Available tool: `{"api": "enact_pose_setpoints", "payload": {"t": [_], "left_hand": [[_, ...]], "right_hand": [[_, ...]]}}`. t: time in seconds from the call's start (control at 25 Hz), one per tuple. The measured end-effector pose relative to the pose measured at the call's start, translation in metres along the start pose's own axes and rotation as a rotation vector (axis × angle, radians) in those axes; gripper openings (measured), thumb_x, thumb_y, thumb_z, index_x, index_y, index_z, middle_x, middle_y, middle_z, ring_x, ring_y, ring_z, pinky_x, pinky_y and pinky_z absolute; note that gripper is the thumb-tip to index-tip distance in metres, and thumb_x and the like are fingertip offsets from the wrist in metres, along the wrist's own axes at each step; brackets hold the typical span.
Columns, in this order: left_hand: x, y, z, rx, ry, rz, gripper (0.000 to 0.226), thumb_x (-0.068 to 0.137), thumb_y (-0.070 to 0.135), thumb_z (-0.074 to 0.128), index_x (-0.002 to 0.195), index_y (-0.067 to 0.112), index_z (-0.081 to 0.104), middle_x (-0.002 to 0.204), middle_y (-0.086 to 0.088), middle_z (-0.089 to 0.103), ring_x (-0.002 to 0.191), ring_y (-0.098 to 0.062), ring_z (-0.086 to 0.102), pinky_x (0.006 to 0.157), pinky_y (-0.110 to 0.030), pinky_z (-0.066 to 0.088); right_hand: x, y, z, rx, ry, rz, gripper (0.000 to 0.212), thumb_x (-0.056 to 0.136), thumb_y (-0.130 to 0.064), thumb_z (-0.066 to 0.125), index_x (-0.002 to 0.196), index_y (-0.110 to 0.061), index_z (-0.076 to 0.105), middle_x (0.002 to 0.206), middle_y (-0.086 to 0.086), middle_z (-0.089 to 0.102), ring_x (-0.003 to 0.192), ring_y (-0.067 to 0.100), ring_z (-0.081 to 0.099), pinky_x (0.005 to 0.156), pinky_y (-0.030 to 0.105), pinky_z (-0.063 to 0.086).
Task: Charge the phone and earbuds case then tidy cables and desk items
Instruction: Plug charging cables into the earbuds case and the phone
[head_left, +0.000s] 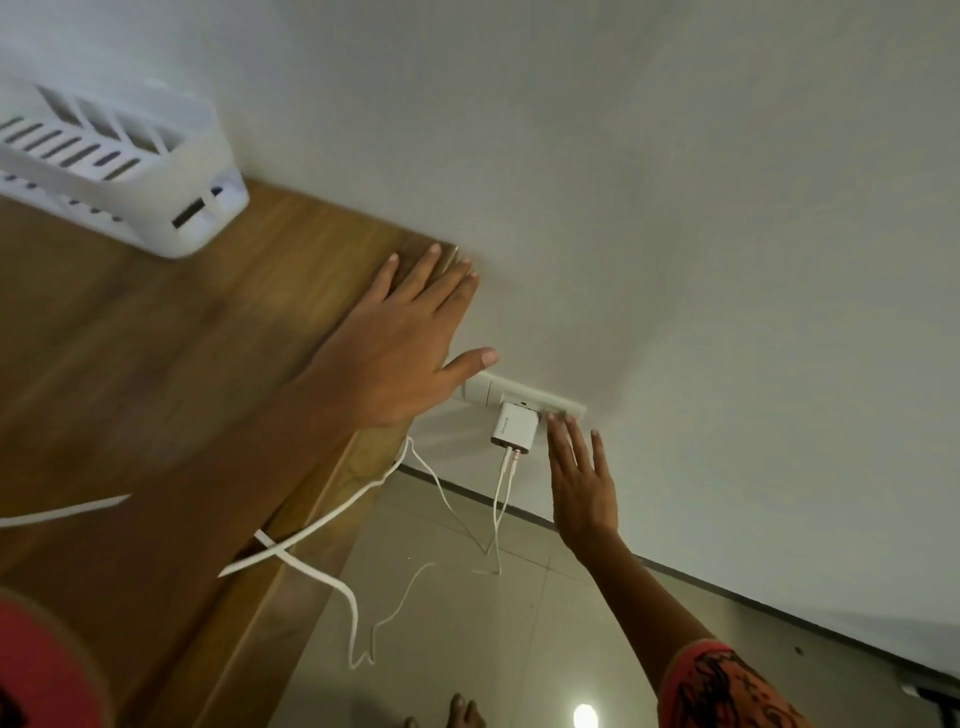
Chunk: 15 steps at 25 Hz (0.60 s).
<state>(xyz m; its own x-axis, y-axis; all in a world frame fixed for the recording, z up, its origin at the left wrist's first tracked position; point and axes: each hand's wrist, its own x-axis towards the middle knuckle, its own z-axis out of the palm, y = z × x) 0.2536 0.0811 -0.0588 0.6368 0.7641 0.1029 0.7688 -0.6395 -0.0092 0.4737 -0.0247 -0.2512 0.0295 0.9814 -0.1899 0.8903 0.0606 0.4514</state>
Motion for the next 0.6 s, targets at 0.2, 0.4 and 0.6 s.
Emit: {"api": "enact_pose_setpoints", "payload": {"t": [0.2, 0.4, 0.6], "left_hand": [[0.001, 0.0, 0.006, -0.012, 0.076, 0.022, 0.086, 0.083, 0.065, 0.0, 0.144, 0.008, 0.022, 0.153, -0.009, 0.023, 0.144, -0.026, 0.012, 0.114, -0.045, 0.008], [0.001, 0.002, 0.004, -0.033, 0.134, 0.034, 0.083, 0.087, 0.063, 0.005, 0.137, 0.005, 0.038, 0.148, -0.012, 0.034, 0.14, -0.031, 0.023, 0.112, -0.049, 0.015], [0.0, 0.003, 0.003, -0.038, 0.164, 0.036, 0.082, 0.089, 0.061, 0.007, 0.134, 0.003, 0.043, 0.145, -0.014, 0.039, 0.138, -0.033, 0.029, 0.111, -0.049, 0.02]], "right_hand": [[0.012, -0.02, 0.018, 0.01, -0.014, 0.114, 0.083, 0.091, -0.024, 0.037, 0.137, -0.001, -0.028, 0.142, 0.017, -0.043, 0.13, 0.034, -0.04, 0.104, 0.055, -0.025], [0.022, -0.036, 0.02, 0.083, -0.12, 0.223, 0.093, 0.088, -0.027, 0.043, 0.135, -0.001, -0.033, 0.139, 0.017, -0.046, 0.126, 0.035, -0.044, 0.105, 0.058, -0.022], [0.033, -0.034, 0.029, 0.077, -0.239, 0.23, 0.088, 0.088, -0.025, 0.046, 0.138, -0.009, -0.025, 0.127, 0.018, -0.056, 0.118, 0.036, -0.048, 0.105, 0.06, -0.017]]}}
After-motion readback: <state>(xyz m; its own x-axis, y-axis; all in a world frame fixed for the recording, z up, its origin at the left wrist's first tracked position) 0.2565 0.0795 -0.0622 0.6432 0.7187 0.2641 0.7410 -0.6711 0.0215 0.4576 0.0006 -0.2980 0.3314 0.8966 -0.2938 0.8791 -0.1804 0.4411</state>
